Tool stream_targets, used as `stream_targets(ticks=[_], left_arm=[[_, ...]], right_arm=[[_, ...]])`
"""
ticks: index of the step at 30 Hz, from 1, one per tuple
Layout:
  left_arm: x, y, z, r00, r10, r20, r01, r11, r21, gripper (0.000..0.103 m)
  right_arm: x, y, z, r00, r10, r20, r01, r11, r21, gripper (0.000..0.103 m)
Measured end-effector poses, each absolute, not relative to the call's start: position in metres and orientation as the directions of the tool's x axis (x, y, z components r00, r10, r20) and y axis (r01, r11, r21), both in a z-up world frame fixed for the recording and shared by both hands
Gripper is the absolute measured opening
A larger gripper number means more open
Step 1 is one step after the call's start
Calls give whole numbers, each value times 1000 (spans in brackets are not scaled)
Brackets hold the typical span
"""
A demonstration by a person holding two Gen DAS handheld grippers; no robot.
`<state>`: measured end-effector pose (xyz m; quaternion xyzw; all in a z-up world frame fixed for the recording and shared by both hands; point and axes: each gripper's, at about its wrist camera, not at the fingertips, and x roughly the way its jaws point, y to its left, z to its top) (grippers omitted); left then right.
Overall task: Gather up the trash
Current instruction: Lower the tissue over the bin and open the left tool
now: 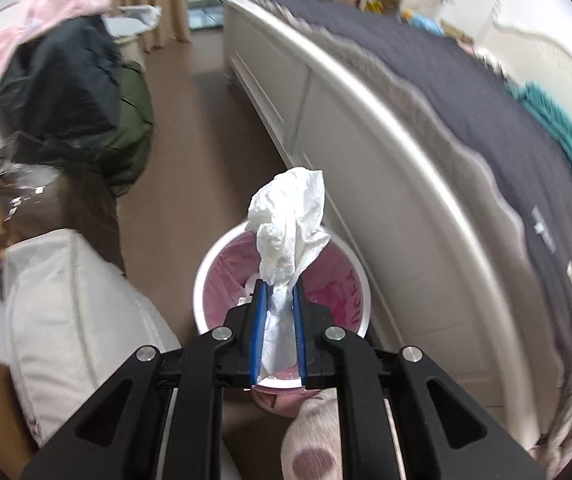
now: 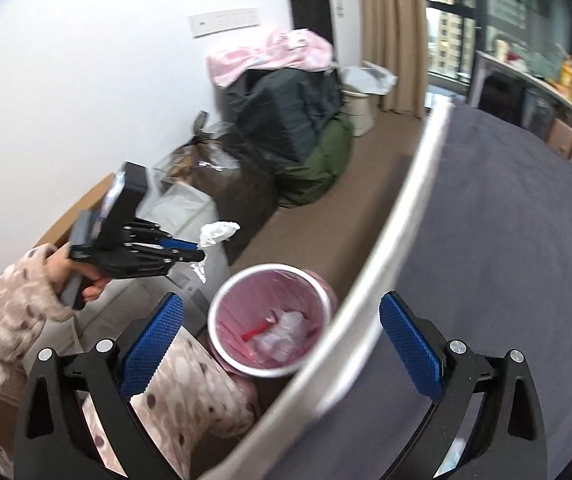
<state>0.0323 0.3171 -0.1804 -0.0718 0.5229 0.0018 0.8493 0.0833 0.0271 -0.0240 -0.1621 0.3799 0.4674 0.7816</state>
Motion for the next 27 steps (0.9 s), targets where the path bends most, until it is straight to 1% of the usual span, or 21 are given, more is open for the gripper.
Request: stream_targets(ticks=[2, 4, 6, 13, 14, 15, 16, 17, 18, 19, 20, 21, 24, 27], left_arm=[[46, 312, -200, 415, -82, -906, -44, 993, -110, 12], [57, 307, -218, 372, -80, -925, -19, 995, -93, 12], [68, 305, -237, 332, -98, -938, -1, 995, -104, 12], [87, 308, -293, 209, -120, -971, -3, 992, -123, 13], [89, 309, -298, 199, -120, -973, -12, 992, -125, 16], [89, 312, -301, 193, -111, -975, -28, 993, -118, 28], [90, 313, -302, 192, -95, -977, -42, 994, -105, 38], [89, 315, -301, 208, -52, -977, -64, 996, -67, 60], [90, 315, -298, 228, -23, -973, -74, 996, -41, 77], [88, 316, -293, 259, 11, -966, -82, 997, -10, 82], [89, 318, -291, 270, 21, -963, -81, 997, -1, 88], [88, 319, -289, 273, 25, -962, -77, 997, 4, 90], [86, 320, -282, 276, 48, -960, -72, 997, 30, 93], [81, 319, -270, 291, 67, -955, -75, 996, 47, 94]], right_arm=[[83, 11, -22, 278, 604, -747, -834, 538, 125, 96], [83, -7, -20, 276, 623, -732, -800, 571, 185, 96], [83, -22, -19, 284, 635, -719, -769, 599, 225, 96], [74, -52, -9, 374, 628, -683, -708, 669, 227, 96], [73, -54, -8, 380, 626, -681, -705, 672, 224, 96], [73, -56, -7, 383, 626, -679, -704, 674, 225, 96], [74, -58, -5, 387, 626, -677, -702, 676, 225, 96], [74, -58, -4, 389, 626, -676, -700, 678, 225, 96], [76, -58, -4, 390, 626, -676, -700, 678, 224, 96], [76, -60, -3, 391, 625, -676, -698, 680, 225, 96], [76, -62, -3, 391, 625, -676, -697, 681, 226, 96], [76, -62, -4, 387, 627, -676, -696, 680, 232, 96], [75, -62, -5, 380, 638, -670, -697, 674, 246, 96], [72, -67, -4, 385, 636, -669, -698, 675, 239, 96]])
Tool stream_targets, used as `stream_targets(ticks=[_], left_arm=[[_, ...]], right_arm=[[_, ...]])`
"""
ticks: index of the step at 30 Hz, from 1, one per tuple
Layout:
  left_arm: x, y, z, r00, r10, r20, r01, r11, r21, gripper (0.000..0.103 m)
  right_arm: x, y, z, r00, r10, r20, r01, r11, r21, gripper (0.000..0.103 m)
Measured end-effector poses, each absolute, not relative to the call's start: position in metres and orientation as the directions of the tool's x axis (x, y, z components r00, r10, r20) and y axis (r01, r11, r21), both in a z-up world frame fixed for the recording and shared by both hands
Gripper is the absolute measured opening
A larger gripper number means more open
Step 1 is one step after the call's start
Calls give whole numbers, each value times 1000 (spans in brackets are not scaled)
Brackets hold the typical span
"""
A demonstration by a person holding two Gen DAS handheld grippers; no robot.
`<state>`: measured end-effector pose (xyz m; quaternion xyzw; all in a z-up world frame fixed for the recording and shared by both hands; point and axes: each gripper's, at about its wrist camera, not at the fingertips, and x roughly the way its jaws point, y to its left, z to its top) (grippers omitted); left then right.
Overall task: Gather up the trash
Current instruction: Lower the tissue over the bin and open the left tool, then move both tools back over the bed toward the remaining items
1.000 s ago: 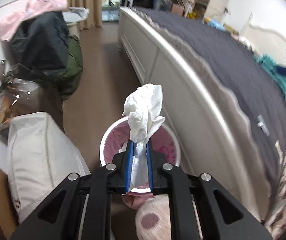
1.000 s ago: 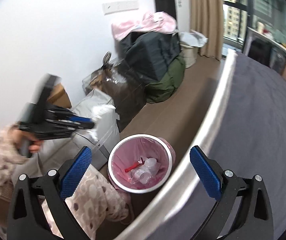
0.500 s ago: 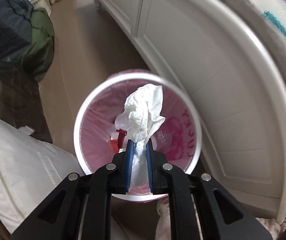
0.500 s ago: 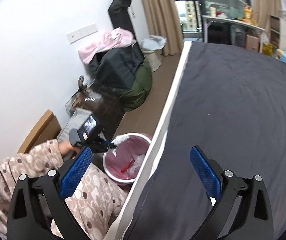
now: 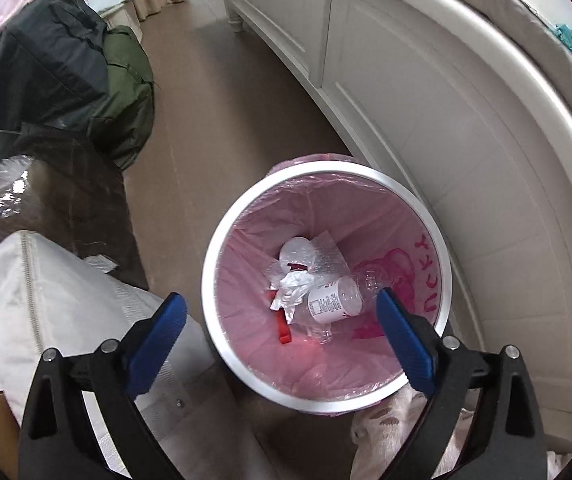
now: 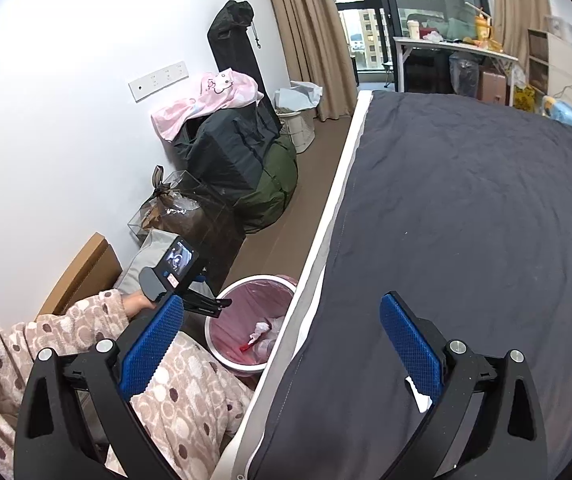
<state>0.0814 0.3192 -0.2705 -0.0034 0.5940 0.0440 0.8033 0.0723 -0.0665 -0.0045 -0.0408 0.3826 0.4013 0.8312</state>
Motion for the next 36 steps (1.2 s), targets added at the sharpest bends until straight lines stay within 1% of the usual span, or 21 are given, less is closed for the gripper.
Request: stream_targets(ticks=[4, 9, 11, 14, 17, 20, 25, 29, 32, 33, 34, 36], left_arm=[[68, 313, -242, 334, 58, -941, -64, 997, 39, 94], [42, 295, -181, 424, 93, -901, -59, 995, 75, 94], [32, 286, -155, 463, 91, -882, -69, 995, 66, 96], [13, 269, -115, 545, 114, -831, -89, 993, 78, 97], [-2, 250, -82, 614, 100, -783, -86, 995, 60, 97], [-14, 230, -52, 669, 80, -739, -85, 996, 30, 98], [-20, 193, -24, 718, 26, -695, -51, 999, -15, 98], [-17, 163, -16, 732, -19, -681, -5, 999, -34, 98], [-10, 138, -13, 731, -46, -681, 36, 999, -30, 98], [-5, 130, -14, 729, -46, -683, 43, 999, -21, 98], [-2, 124, -15, 728, -49, -684, 50, 999, -19, 98], [8, 110, -19, 717, -74, -693, 76, 997, -27, 98]], right_arm=[[69, -74, -3, 391, 641, -660, -693, 677, 247, 96], [72, -84, -3, 393, 654, -646, -684, 678, 271, 96], [73, -89, -4, 393, 655, -645, -681, 679, 275, 96], [74, -99, -8, 402, 647, -648, -666, 693, 278, 96], [79, -119, -10, 423, 638, -644, -628, 718, 299, 96], [82, -140, -11, 468, 600, -649, -593, 757, 273, 96], [87, -179, -20, 537, 517, -666, -519, 826, 222, 96], [98, -211, -32, 558, 469, -685, -455, 863, 220, 96], [107, -227, -47, 551, 423, -719, -426, 884, 194, 96], [111, -230, -53, 541, 419, -730, -426, 884, 192, 94], [113, -233, -57, 529, 424, -735, -430, 881, 198, 85], [119, -236, -71, 486, 437, -757, -439, 871, 220, 73]])
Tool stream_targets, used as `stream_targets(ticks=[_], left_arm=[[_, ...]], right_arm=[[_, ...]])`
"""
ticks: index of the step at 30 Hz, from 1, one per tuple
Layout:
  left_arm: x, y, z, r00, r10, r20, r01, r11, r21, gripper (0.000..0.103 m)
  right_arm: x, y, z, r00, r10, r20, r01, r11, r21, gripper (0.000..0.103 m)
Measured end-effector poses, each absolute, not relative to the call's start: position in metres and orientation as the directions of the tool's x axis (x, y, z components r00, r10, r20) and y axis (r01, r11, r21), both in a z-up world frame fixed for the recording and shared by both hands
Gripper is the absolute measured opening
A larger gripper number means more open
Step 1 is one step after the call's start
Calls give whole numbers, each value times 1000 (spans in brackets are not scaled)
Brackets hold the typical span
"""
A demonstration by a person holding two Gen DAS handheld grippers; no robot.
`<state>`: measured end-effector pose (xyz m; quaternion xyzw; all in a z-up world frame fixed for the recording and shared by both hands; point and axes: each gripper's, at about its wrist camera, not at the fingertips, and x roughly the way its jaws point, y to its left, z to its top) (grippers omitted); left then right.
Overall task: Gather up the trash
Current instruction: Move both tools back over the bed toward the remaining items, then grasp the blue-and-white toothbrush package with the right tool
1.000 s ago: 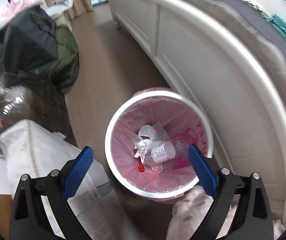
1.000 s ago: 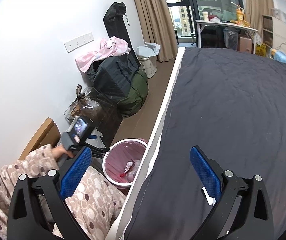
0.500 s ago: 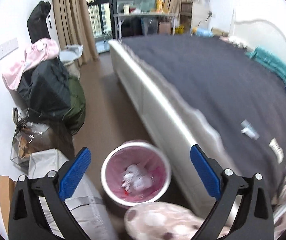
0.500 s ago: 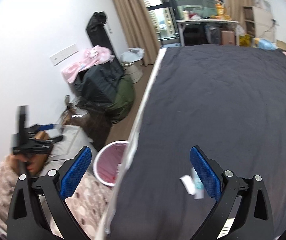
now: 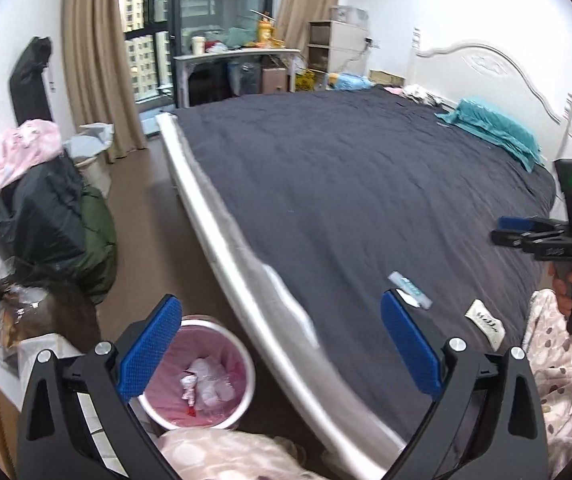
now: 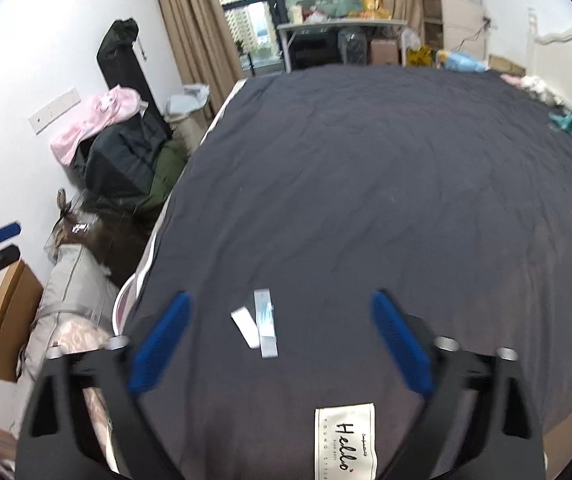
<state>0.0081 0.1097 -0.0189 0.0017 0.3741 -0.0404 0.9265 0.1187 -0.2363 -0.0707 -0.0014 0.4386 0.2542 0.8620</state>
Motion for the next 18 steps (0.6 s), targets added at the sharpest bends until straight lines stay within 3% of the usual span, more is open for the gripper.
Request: stream_targets(ticks=[5, 13, 18], left_arm=[[30, 80, -36, 691, -122, -712, 107, 992, -66, 98], [52, 63, -62, 638, -184, -747, 80, 982, -173, 98], [54, 58, -71, 612, -124, -781, 79, 992, -96, 98]], right_arm=[[136, -233, -102, 413, 460, -786, -471, 847, 248, 66], [161, -202, -152, 280, 438, -854, -557, 798, 227, 36], [175, -181, -184, 207, 420, -884, -589, 775, 230, 35]])
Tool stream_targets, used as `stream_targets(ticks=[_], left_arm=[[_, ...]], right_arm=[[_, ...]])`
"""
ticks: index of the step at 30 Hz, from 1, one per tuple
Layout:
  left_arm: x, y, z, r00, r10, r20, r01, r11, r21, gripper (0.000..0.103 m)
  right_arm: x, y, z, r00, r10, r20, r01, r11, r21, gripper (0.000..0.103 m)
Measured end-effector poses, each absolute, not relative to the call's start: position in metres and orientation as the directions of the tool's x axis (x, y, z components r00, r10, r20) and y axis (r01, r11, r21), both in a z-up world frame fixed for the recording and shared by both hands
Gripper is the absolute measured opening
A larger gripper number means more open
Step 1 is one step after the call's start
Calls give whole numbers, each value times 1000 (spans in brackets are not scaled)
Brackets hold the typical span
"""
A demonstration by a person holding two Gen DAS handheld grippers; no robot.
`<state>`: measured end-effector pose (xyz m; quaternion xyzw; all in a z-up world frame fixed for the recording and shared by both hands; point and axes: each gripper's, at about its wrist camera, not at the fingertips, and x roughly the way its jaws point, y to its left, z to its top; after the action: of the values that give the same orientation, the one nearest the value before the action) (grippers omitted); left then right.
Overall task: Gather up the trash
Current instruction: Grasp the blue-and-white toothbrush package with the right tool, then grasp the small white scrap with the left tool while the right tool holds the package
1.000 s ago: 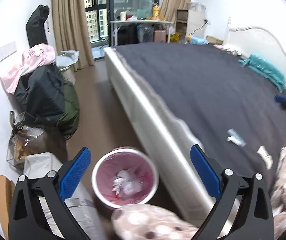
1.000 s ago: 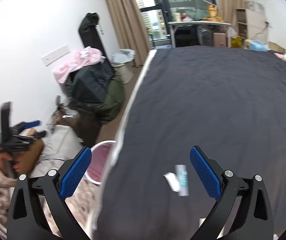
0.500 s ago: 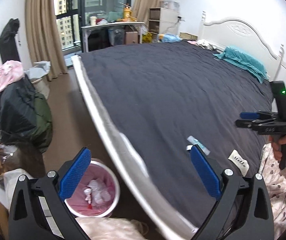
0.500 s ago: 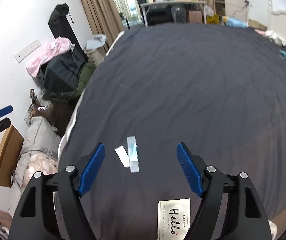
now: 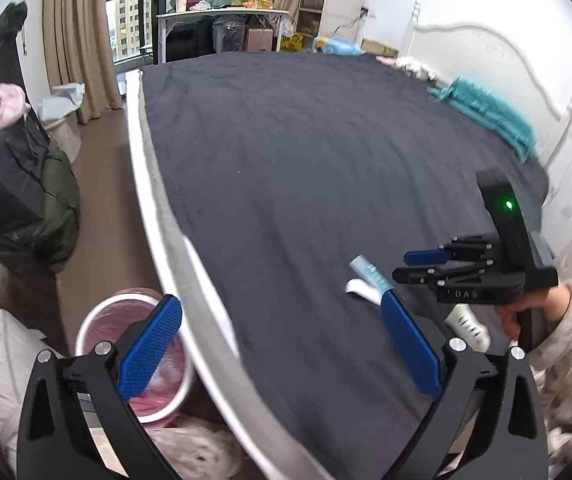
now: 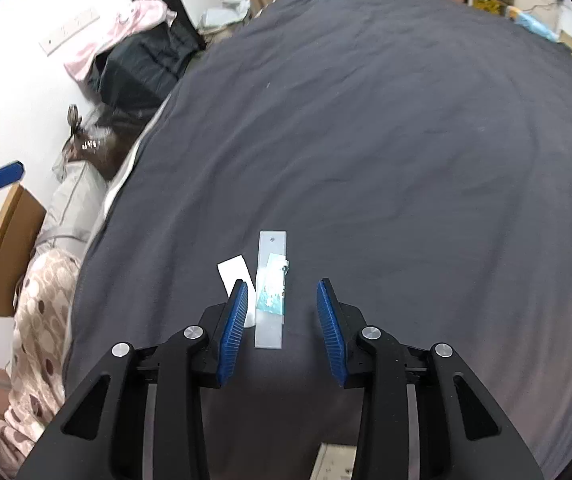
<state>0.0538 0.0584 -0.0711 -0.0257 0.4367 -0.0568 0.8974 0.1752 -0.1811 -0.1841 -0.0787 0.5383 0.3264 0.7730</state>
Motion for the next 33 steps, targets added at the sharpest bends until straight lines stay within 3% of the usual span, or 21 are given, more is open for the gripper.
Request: stream_targets(ticks=[4, 12, 14, 15, 16, 28, 33], left_arm=[[52, 62, -72, 606, -126, -786, 72, 992, -104, 98], [54, 70, -77, 592, -123, -797, 53, 992, -114, 98], [53, 69, -76, 592, -123, -796, 50, 992, -116, 98], [52, 69, -76, 592, -122, -796, 49, 992, -116, 98], [51, 69, -76, 592, -120, -797, 49, 992, -114, 98], [43, 56, -71, 602, -120, -789, 73, 993, -96, 98], [48, 38, -73, 583, -139, -800, 106, 990, -96, 98]], right_arm=[[175, -168, -198, 186, 370, -910, -613, 768, 187, 30], [166, -144, -207, 209, 276, -938, -651, 756, 77, 29], [166, -140, -208, 214, 272, -938, -655, 753, 69, 23], [166, -139, -209, 209, 276, -938, -650, 756, 78, 11], [169, -140, -208, 207, 279, -938, -633, 769, 89, 7], [169, -250, -185, 271, 391, -880, -333, 895, 295, 6], [154, -298, -168, 325, 392, -861, -269, 911, 313, 6]])
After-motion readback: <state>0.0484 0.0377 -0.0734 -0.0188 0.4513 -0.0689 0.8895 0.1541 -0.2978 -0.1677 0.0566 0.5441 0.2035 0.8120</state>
